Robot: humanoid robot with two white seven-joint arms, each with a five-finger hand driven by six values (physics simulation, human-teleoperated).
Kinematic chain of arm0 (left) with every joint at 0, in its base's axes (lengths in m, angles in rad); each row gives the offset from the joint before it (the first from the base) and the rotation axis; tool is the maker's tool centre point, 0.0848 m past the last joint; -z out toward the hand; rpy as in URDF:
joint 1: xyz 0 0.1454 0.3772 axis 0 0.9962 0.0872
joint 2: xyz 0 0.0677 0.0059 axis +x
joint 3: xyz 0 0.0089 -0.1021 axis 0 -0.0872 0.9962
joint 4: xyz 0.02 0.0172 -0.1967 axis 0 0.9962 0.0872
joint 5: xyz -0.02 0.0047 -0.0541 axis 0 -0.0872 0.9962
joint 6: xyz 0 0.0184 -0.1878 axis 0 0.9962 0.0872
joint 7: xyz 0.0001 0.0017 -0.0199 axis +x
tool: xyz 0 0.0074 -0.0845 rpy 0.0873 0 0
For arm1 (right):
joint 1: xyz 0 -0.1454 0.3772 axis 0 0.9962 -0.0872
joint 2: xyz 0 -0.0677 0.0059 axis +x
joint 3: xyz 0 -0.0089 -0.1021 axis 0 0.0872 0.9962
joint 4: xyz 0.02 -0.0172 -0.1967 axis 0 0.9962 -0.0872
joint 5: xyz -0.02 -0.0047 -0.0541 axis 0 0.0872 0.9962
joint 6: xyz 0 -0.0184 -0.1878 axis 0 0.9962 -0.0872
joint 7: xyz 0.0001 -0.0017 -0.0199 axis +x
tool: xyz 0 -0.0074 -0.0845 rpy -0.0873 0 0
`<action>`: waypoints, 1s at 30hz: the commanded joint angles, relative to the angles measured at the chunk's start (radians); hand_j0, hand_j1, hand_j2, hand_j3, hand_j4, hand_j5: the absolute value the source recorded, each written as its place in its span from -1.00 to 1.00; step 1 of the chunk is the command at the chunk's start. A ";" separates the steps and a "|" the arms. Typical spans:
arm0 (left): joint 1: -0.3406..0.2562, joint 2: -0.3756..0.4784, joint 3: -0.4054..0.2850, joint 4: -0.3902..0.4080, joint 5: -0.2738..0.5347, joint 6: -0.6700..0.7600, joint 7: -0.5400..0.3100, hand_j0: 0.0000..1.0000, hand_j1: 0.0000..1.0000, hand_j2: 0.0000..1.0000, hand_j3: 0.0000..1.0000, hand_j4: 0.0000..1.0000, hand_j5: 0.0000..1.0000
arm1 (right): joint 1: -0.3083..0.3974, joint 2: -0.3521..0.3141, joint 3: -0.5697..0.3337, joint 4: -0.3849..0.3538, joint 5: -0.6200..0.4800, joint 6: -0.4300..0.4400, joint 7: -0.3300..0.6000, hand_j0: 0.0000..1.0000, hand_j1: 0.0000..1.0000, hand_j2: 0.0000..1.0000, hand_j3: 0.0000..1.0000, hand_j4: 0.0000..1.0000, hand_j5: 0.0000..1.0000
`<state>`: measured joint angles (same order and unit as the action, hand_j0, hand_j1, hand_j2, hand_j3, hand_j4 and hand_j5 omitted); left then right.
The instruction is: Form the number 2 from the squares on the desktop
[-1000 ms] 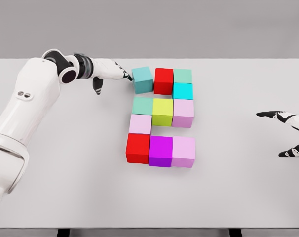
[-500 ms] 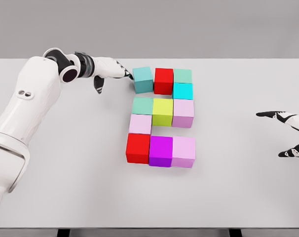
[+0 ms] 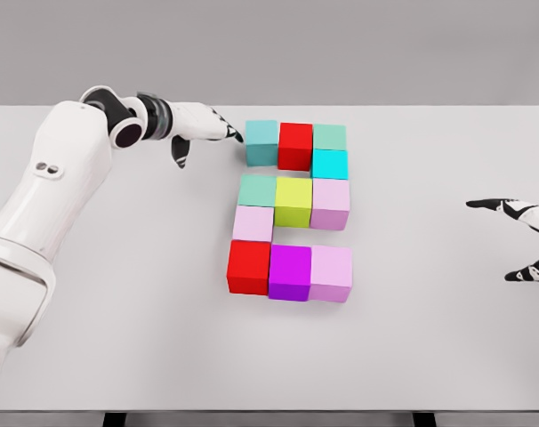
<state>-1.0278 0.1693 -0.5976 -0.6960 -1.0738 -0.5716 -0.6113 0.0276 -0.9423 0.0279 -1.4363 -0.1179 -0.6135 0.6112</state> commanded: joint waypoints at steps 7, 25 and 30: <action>-0.002 -0.001 0.002 0.000 0.002 0.006 0.000 1.00 1.00 1.00 1.00 1.00 1.00 | 0.000 -0.003 0.000 0.004 -0.008 0.003 0.000 1.00 1.00 1.00 1.00 1.00 1.00; -0.026 -0.022 0.002 0.020 -0.011 0.098 0.000 1.00 1.00 1.00 1.00 1.00 1.00 | 0.003 -0.004 -0.006 -0.013 -0.011 0.003 0.000 1.00 1.00 1.00 1.00 1.00 1.00; -0.028 -0.028 0.002 0.020 -0.011 0.085 0.000 1.00 1.00 1.00 1.00 1.00 1.00 | 0.003 -0.003 -0.006 -0.021 -0.011 0.003 0.000 1.00 1.00 1.00 1.00 1.00 1.00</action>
<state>-1.0554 0.1431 -0.5982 -0.6764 -1.0860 -0.4836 -0.6113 0.0307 -0.9436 0.0219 -1.4529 -0.1202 -0.6135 0.6112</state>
